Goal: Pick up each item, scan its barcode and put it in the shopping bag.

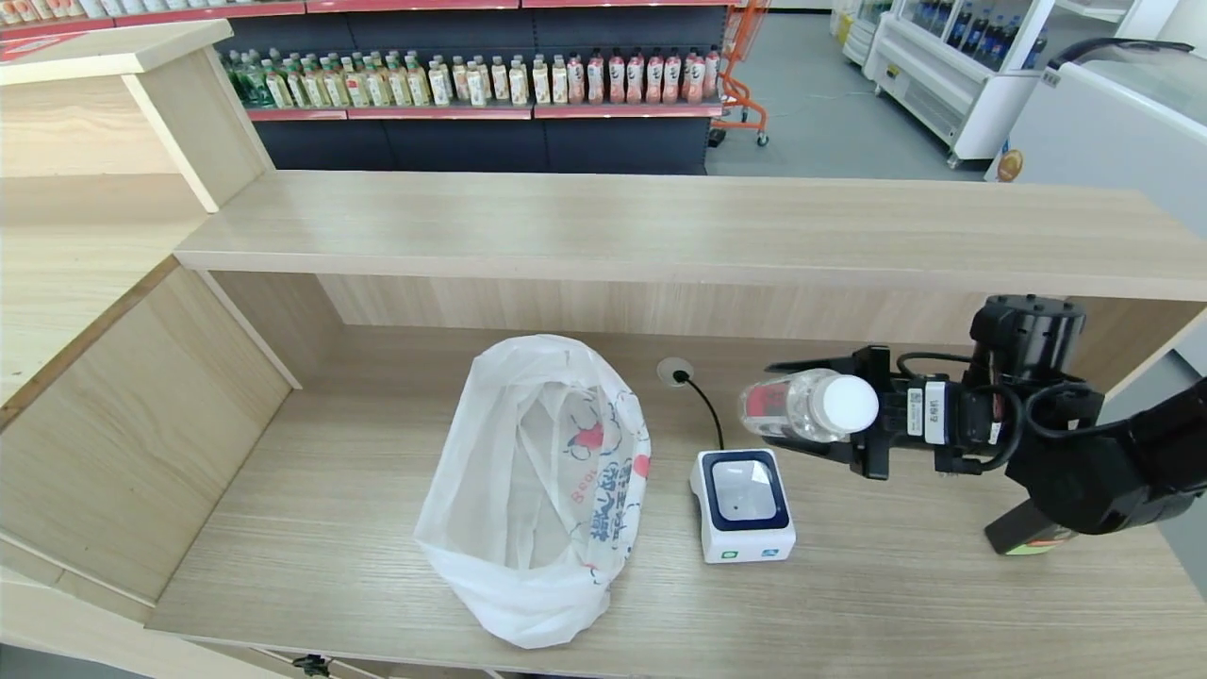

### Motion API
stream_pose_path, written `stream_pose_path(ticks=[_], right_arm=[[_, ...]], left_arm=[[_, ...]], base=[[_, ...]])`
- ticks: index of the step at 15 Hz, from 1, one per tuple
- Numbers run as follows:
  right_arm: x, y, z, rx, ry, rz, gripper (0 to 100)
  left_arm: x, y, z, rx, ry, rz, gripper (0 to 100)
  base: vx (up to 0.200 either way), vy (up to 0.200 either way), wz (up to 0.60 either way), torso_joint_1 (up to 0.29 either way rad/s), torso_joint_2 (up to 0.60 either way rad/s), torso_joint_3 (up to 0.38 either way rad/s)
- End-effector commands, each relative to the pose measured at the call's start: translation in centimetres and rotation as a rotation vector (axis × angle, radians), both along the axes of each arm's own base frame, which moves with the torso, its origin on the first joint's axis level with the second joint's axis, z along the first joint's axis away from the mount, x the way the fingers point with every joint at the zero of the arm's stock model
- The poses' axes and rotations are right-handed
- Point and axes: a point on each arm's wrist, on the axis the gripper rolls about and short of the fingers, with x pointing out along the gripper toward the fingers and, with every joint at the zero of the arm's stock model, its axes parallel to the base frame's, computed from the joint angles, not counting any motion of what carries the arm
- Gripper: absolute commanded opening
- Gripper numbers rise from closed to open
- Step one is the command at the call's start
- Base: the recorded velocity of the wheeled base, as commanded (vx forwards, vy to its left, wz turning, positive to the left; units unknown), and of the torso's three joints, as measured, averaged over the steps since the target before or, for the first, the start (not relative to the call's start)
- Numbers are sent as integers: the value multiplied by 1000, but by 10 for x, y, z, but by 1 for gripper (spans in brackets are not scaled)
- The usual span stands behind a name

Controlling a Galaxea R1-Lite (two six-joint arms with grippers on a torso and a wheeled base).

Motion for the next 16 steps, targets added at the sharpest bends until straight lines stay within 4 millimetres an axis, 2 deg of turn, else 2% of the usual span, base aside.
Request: stream_pose_path(ticks=[1, 4, 8, 16], right_arm=[[7, 3, -18, -9, 50, 7, 0], [9, 11, -33, -17, 92, 30, 0], [8, 25, -37, -26, 87, 68, 0], [15, 20, -41, -47, 29, 55, 0]], left_arm=[[0, 0, 0, -1, 1, 0, 100], [0, 0, 0, -1, 1, 0, 100], [0, 0, 0, -1, 1, 0, 100], [0, 0, 0, -1, 1, 0, 100]], base=[[0, 0, 0, 0, 0, 0], [0, 0, 0, 0, 0, 0], [0, 0, 0, 0, 0, 0], [0, 0, 0, 0, 0, 0]])
